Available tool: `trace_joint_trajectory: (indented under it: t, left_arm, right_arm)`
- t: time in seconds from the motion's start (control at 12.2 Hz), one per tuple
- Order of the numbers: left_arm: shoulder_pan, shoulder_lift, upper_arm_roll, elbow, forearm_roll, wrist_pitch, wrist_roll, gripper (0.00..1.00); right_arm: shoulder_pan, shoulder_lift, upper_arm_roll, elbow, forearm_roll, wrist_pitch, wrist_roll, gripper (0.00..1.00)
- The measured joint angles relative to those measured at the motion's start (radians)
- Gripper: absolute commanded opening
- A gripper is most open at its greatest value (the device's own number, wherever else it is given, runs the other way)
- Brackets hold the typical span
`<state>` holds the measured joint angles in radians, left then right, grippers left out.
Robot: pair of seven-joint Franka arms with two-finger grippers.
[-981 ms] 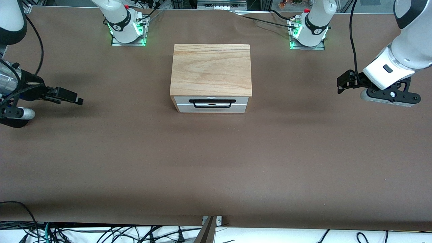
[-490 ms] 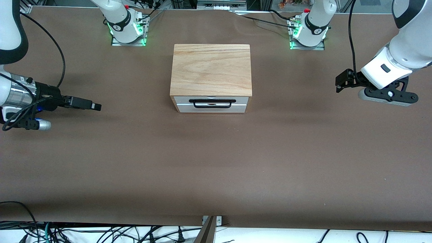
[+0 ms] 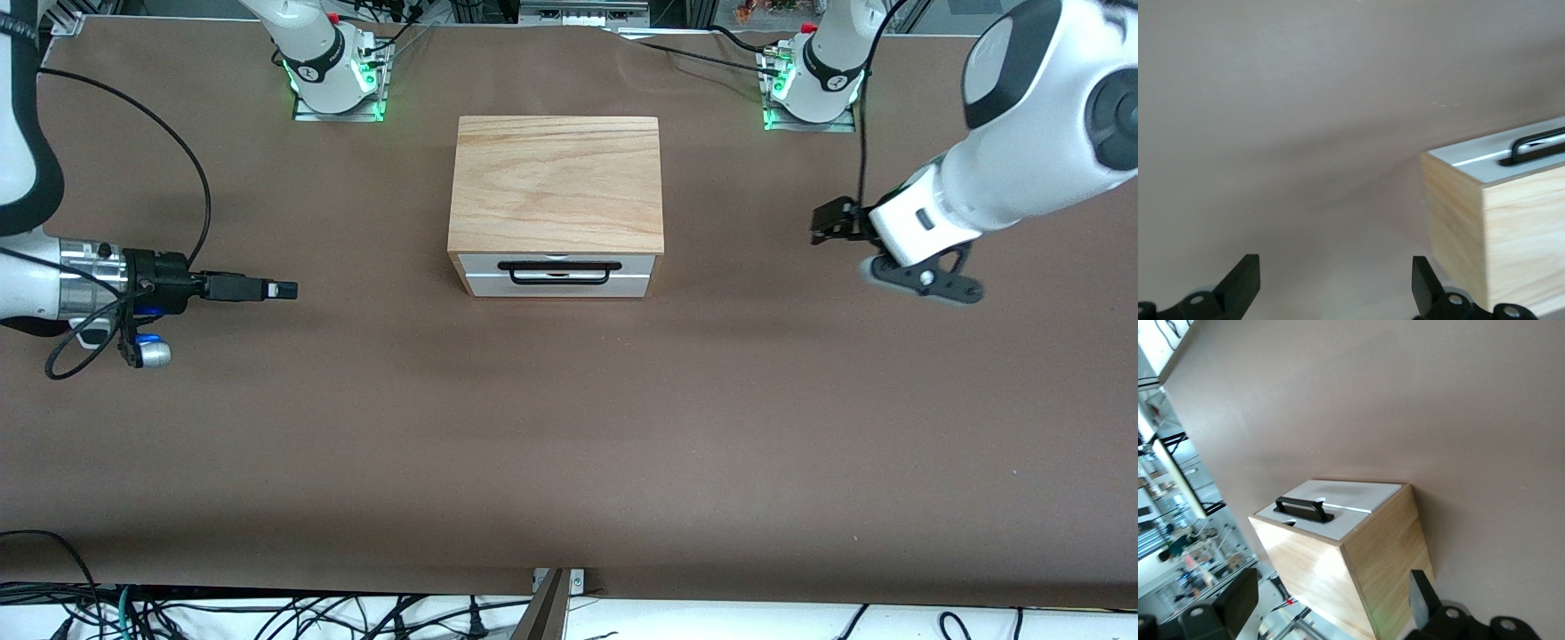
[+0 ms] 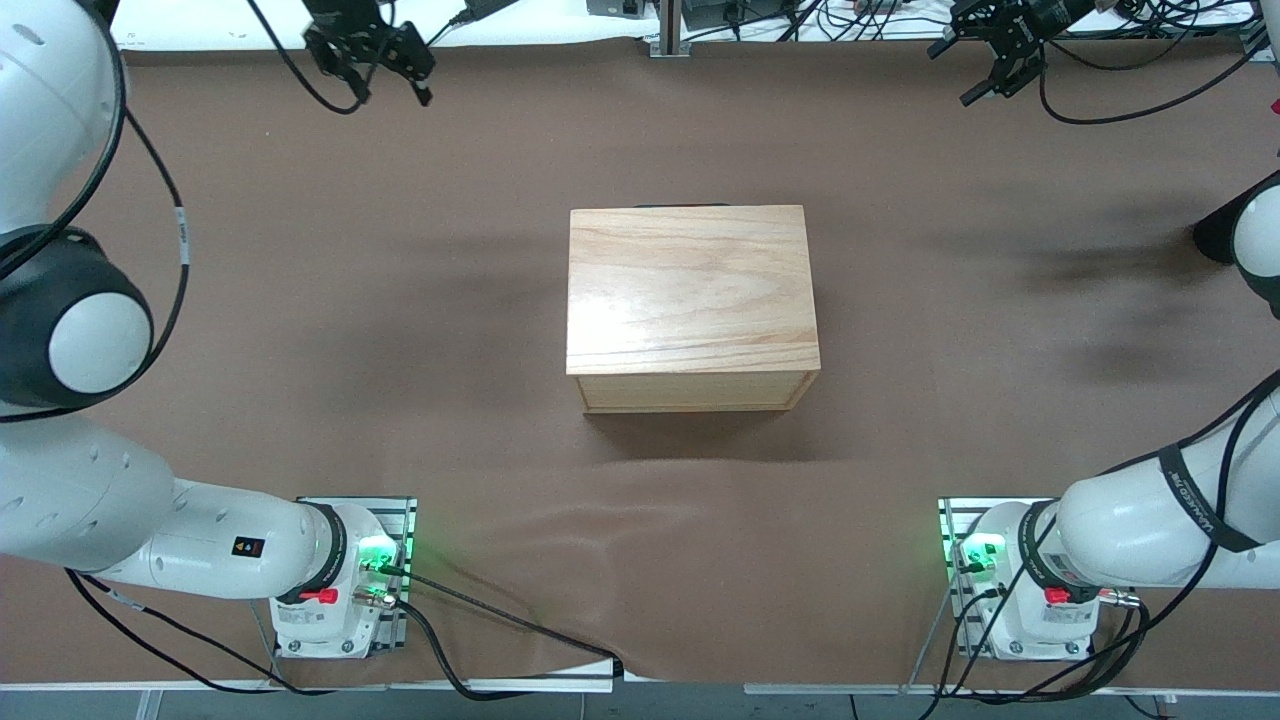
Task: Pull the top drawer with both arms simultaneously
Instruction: 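Move the right gripper and the left gripper toward the drawer handle, then reach both grippers to the black handle ends from either side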
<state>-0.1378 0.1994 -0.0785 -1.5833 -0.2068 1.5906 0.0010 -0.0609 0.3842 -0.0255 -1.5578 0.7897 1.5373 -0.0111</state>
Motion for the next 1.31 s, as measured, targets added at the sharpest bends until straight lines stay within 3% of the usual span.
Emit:
trace_joint_trajectory:
  t: [0.25,0.49,0.82,1.14,1.31]
  left_arm:
    - [-0.001,0.126,0.000,0.074,-0.174,0.004,0.001,1.00]
    - [-0.002,0.239,-0.001,0.093,-0.395,0.070,0.049,1.00]
    - [-0.002,0.448,-0.001,0.094,-0.787,0.121,0.387,1.00]
    - [-0.025,0.552,-0.010,0.091,-0.994,0.121,0.585,1.00]
    - [-0.068,0.557,-0.014,0.039,-1.093,0.167,0.681,0.91]
  right_arm:
    - [-0.023,0.046,-0.001,-0.016,0.151,-0.024,-0.070,1.00]
    - [-0.043,0.136,-0.002,-0.086,0.328,-0.061,-0.316,1.00]
    - [-0.044,0.227,0.003,-0.166,0.480,-0.073,-0.572,0.95]
    - [0.052,0.276,0.013,-0.183,0.604,-0.067,-0.695,0.95]
    - [0.119,0.320,0.013,-0.184,0.670,-0.050,-0.810,0.95]
